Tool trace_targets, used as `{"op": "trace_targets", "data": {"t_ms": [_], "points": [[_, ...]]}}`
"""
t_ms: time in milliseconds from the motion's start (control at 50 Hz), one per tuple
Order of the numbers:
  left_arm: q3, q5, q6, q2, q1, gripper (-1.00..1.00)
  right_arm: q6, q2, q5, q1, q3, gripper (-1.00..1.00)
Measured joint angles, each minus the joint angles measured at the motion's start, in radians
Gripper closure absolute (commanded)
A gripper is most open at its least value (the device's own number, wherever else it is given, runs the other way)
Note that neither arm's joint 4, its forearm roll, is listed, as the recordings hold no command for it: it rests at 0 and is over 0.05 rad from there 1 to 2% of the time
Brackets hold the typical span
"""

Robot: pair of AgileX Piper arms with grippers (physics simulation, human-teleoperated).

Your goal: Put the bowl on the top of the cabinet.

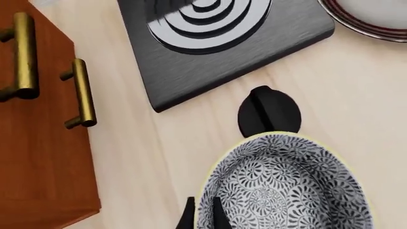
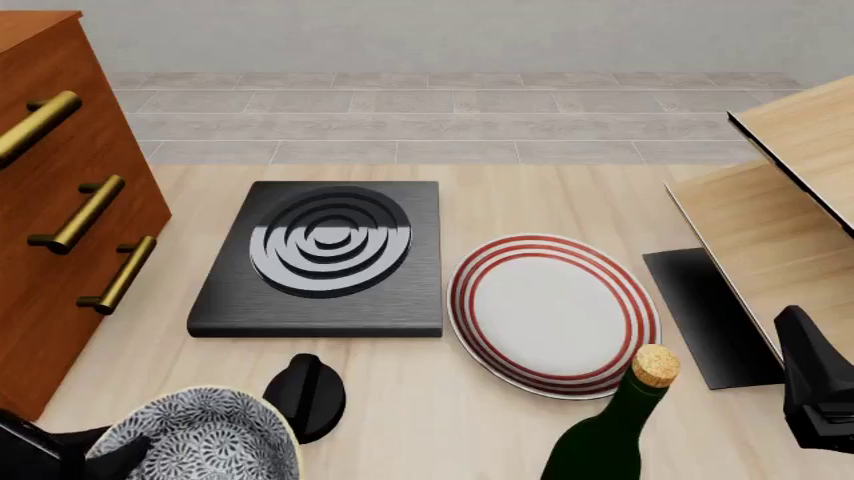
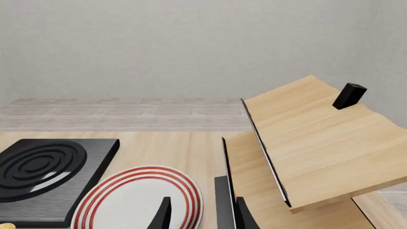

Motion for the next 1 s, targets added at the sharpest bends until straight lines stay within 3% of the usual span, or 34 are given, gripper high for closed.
{"op": "trace_targets", "data": {"t_ms": [560, 1000], "points": [[-0.23, 0.067, 0.004, -0.053, 0.088, 1.0, 0.0, 0.0, 0.0, 0.0, 0.0, -1.0], [-0.512, 0.028, -0.156, 0.015, 0.212, 1.0, 0.0, 0.0, 0.0, 0.0, 0.0, -1.0]]}}
